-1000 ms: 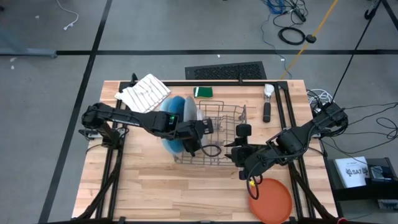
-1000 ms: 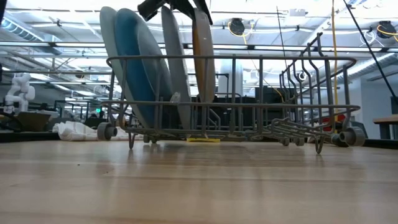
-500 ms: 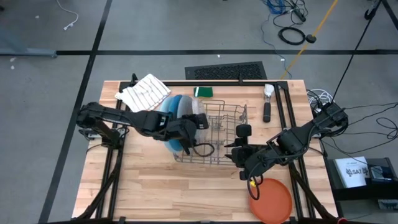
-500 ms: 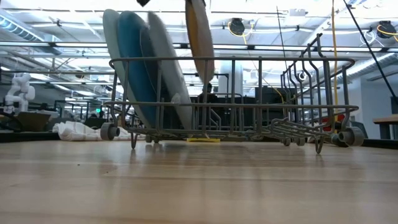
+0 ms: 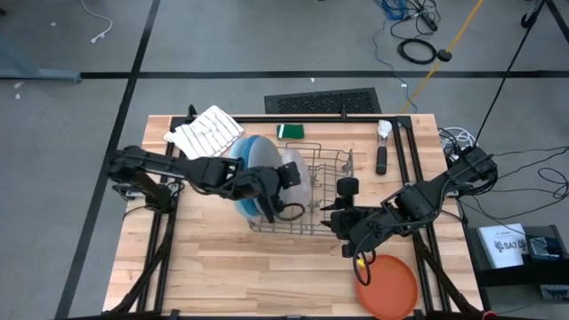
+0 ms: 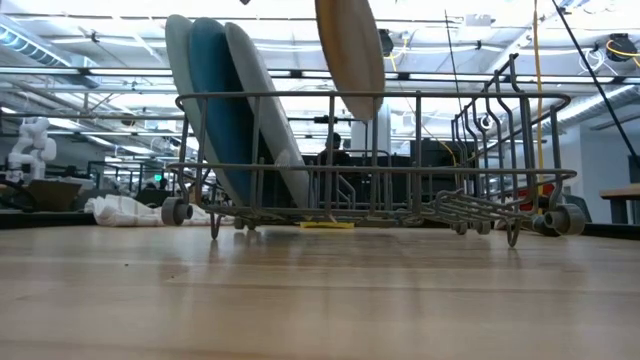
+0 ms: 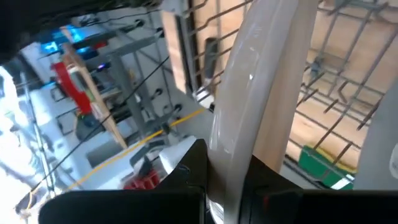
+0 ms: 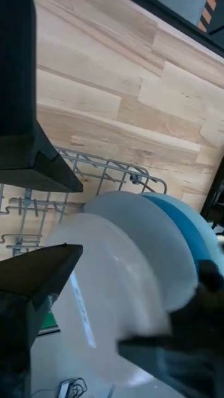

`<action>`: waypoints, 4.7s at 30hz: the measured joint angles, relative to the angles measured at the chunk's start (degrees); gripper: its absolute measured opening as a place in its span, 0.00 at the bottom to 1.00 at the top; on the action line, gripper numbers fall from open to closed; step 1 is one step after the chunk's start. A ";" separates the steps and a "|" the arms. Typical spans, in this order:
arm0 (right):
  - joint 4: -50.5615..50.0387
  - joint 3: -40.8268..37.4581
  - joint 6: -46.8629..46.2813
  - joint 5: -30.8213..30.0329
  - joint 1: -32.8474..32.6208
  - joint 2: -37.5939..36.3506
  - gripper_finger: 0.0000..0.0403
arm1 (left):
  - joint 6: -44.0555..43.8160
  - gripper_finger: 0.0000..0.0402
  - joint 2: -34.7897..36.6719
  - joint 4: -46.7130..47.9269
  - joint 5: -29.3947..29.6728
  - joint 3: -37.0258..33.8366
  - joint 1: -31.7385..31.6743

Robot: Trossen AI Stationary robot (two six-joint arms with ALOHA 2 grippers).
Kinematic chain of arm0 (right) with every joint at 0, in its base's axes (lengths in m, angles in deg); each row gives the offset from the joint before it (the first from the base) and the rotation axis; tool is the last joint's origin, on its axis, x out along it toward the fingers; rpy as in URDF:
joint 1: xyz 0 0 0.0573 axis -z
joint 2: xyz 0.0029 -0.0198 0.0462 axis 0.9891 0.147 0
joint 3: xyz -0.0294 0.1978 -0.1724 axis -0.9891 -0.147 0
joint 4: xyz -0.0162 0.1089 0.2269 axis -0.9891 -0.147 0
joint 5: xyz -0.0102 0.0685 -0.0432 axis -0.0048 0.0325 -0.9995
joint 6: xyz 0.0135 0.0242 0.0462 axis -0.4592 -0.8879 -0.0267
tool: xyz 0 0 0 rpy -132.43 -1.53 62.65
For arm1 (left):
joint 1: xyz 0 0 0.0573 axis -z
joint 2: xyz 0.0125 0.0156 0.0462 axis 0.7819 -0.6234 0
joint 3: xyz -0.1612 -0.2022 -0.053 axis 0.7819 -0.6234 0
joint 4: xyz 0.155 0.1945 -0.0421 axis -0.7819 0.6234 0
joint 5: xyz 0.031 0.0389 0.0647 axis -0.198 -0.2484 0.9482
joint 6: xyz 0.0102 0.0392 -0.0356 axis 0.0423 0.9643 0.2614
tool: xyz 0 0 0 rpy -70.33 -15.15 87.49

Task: Sort dishes
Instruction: Put the white plate into the dish rack, then put the orange plate into the dish rack

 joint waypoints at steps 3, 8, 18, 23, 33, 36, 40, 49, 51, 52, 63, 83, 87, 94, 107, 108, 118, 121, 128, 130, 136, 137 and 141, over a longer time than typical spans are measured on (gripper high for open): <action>0.33 0.00 -0.04 -0.01 0.00 0.00 0.35 | 5.67 0.06 -1.79 -0.58 -0.41 0.00 -0.58; 0.35 0.00 -0.70 0.00 -0.02 0.00 0.35 | 9.22 0.06 -3.70 3.61 -2.53 0.00 -1.44; 1.40 0.00 -0.22 0.00 -0.15 0.00 0.35 | 7.72 0.06 -6.25 9.60 0.36 0.02 -2.25; 1.53 0.00 -0.09 0.00 -0.15 0.00 0.35 | 7.70 0.06 -8.54 10.57 2.91 0.00 -2.86; 1.58 0.00 0.11 0.00 -0.15 0.00 0.35 | 7.83 0.06 -9.45 6.42 4.04 0.00 -2.12; 1.55 0.00 0.35 0.03 -0.15 0.00 0.35 | 7.74 0.06 -9.47 9.34 4.03 0.00 -2.08; 1.54 0.00 0.00 0.02 -0.42 0.00 0.35 | 7.78 0.12 -9.79 11.45 4.63 0.00 -2.12; 1.56 0.00 -0.40 0.02 -0.42 0.00 0.35 | 3.23 0.13 -9.80 11.88 4.93 0.00 -1.79; 1.55 0.00 -0.56 0.02 -0.42 0.00 0.35 | 0.02 0.14 -9.80 11.73 5.05 0.00 -1.74; 1.56 0.00 -0.54 0.01 -0.42 0.00 0.35 | -0.83 0.14 -9.80 11.73 5.19 0.00 -1.70; 1.56 0.00 -0.61 0.03 -0.50 0.00 0.35 | -1.38 0.16 -9.80 13.11 5.66 0.00 -1.64; 1.56 0.00 -0.41 0.02 -0.52 0.00 0.35 | -4.76 0.40 -9.77 13.33 22.48 0.89 0.29; 1.76 0.00 0.48 -0.02 -0.52 0.00 0.35 | -7.12 0.40 -9.07 12.91 25.15 3.53 0.98; 4.20 0.00 5.08 0.09 -0.87 -0.61 0.35 | -14.54 0.40 -6.64 10.94 25.59 9.29 3.62; -14.33 0.00 -16.35 17.58 -5.57 -6.63 0.35 | -55.72 0.40 3.97 10.85 9.37 13.03 10.46; -16.57 -0.26 -20.00 20.06 -6.20 -6.40 0.35 | -58.26 0.40 4.25 11.21 8.41 13.03 11.28; -10.76 -16.96 -40.35 39.32 -13.88 -5.73 0.35 | -65.88 0.40 3.10 10.71 7.88 12.33 17.14; -4.51 -24.54 -42.77 39.08 -15.98 -5.73 0.35 | -65.86 0.40 2.63 8.75 7.89 12.33 18.27; 2.65 -40.00 -46.93 35.99 -17.31 -5.73 0.35 | -65.90 0.40 2.51 6.16 7.94 12.33 20.72; 3.53 -42.76 -47.32 35.89 -17.27 -5.73 0.35 | -65.90 0.40 2.49 5.52 7.99 12.33 21.72; 11.90 -47.70 -46.46 37.12 -17.25 -5.73 0.35 | -67.24 0.40 2.49 5.50 8.25 12.33 23.51; 12.06 -48.19 -46.57 37.14 -17.25 -5.73 0.35 | -67.32 0.40 2.49 5.50 8.31 12.32 23.50; 11.03 -49.37 -47.88 37.01 -17.09 -5.73 0.32 | -67.32 0.40 2.49 5.50 8.34 12.31 23.52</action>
